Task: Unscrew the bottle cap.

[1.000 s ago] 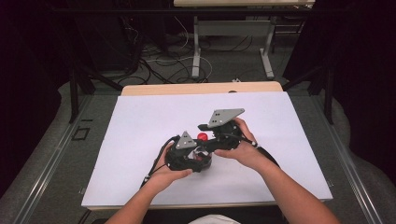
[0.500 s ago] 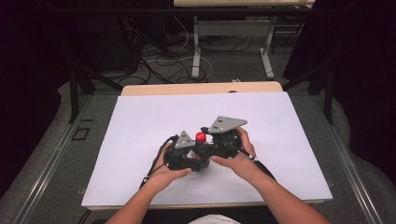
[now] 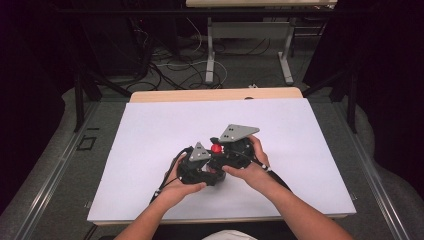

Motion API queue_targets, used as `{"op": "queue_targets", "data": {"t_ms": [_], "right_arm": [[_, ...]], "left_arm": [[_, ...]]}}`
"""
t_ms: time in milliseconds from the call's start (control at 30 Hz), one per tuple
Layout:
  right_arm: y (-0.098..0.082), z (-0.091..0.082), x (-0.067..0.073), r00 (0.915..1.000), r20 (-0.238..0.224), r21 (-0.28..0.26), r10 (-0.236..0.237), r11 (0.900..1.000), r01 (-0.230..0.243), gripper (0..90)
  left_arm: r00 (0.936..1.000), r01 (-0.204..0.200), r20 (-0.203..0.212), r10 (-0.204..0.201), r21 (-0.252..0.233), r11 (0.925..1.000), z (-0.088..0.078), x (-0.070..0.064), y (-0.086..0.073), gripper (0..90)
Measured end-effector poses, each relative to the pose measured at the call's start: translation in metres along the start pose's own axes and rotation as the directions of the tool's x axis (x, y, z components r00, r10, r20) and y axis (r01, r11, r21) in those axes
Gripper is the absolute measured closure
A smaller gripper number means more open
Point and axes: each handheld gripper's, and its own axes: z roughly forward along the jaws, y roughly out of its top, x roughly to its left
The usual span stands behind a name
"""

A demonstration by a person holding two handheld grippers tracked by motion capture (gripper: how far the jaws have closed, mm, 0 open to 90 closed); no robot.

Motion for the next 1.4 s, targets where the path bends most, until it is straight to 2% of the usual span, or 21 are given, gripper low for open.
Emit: {"op": "queue_targets", "data": {"t_ms": [33, 100, 200, 233, 300, 333, 467, 533, 567, 600, 700, 733, 867, 967, 1100, 1233, 1400], "right_arm": [[0.0, 0.0, -0.001, 1.0, -0.001, 0.004, -0.003, 1.0, 0.003, 60.1], [0.001, 0.0, -0.004, 0.9994, -0.034, 0.013, -0.002, 1.0, 0.002, 60.5], [0.002, 0.0, -0.011, 0.9957, -0.089, 0.024, -0.024, 0.999, 0.027, 60.8], [0.003, -0.001, -0.013, 0.9933, -0.11, 0.029, -0.037, 0.999, 0.04, 60.8], [0.006, 0.0, -0.018, 0.9848, -0.162, 0.037, -0.063, 0.997, 0.07, 60.9], [0.006, 0.0, -0.021, 0.9804, -0.188, 0.036, -0.058, 0.997, 0.066, 60.9], [0.008, 0.001, -0.03, 0.9568, -0.276, 0.031, -0.091, 0.994, 0.104, 60.7], [0.008, 0.002, -0.031, 0.9575, -0.275, 0.03, -0.086, 0.995, 0.098, 60.1], [0.008, 0.001, -0.03, 0.9584, -0.272, 0.037, -0.085, 0.994, 0.099, 55.7], [0.008, 0.001, -0.029, 0.9632, -0.254, 0.025, -0.087, 0.995, 0.097, 51.1], [0.008, -0.002, -0.023, 0.9766, -0.194, 0.021, -0.093, 0.995, 0.099, 46.3], [0.008, -0.003, -0.02, 0.9799, -0.181, 0.012, -0.084, 0.996, 0.088, 45.8], [0.007, -0.006, -0.011, 0.9874, -0.106, 0.004, -0.117, 0.993, 0.119, 45.8], [0.005, -0.007, -0.005, 0.993, -0.072, 0.007, -0.094, 0.995, 0.095, 46.8], [0.005, -0.006, -0.003, 0.9939, -0.056, -0.004, -0.095, 0.995, 0.095, 49.3], [0.006, -0.002, -0.004, 0.9938, -0.062, -0.007, -0.093, 0.996, 0.092, 51.7], [0.008, 0.002, -0.006, 0.9935, -0.083, 0.005, -0.078, 0.997, 0.079, 56.2]], "left_arm": [[1.0, 0.002, 0.004, -0.002, 0.0, 1.0, 0.0, 0.0, 0.0, 29.8], [0.9999, 0.001, 0.014, -0.001, 0.02, 0.9998, -0.002, 0.0, 0.0, 29.8], [0.9999, 0.002, 0.012, -0.002, 0.013, 0.9999, -0.001, 0.0, 0.0, 29.8], [1.0, -0.001, -0.002, 0.001, -0.01, 1.0, 0.0, 0.0, 0.0, 29.8], [0.9999, 0.005, 0.012, -0.005, -0.013, 0.9999, 0.0, 0.0, 0.0, 29.8], [0.9998, 0.01, 0.016, -0.009, -0.012, 0.9999, -0.001, -0.001, 0.0, 29.8], [0.9996, 0.018, 0.023, -0.018, -0.01, 0.9998, -0.001, -0.001, 0.0, 29.8], [0.9996, 0.019, 0.019, -0.019, -0.007, 0.9998, -0.002, 0.0, 0.0, 29.8], [0.9999, 0.012, 0.009, -0.012, -0.01, 0.9999, -0.002, 0.001, 0.0, 29.8], [0.9999, 0.009, 0.007, -0.009, -0.013, 0.9999, -0.002, 0.002, 0.0, 29.8], [0.9997, 0.023, -0.002, -0.023, -0.015, 0.9996, -0.003, 0.005, 0.0, 29.8], [0.9997, 0.026, -0.001, -0.026, -0.015, 0.9996, -0.004, 0.006, 0.0, 29.8], [0.9995, 0.031, -0.01, -0.031, -0.012, 0.9995, -0.006, 0.009, 0.0, 29.8], [0.9994, 0.03, -0.015, -0.03, -0.012, 0.9995, -0.006, 0.01, 0.0, 29.8], [0.9995, 0.027, -0.017, -0.027, -0.014, 0.9996, -0.006, 0.009, 0.0, 29.8], [0.9995, 0.032, -0.005, -0.032, -0.017, 0.9994, -0.004, 0.005, 0.001, 29.8], [0.9999, 0.015, 0.0, -0.015, 0.0, 0.9999, -0.004, 0.003, 0.001, 29.8]]}}
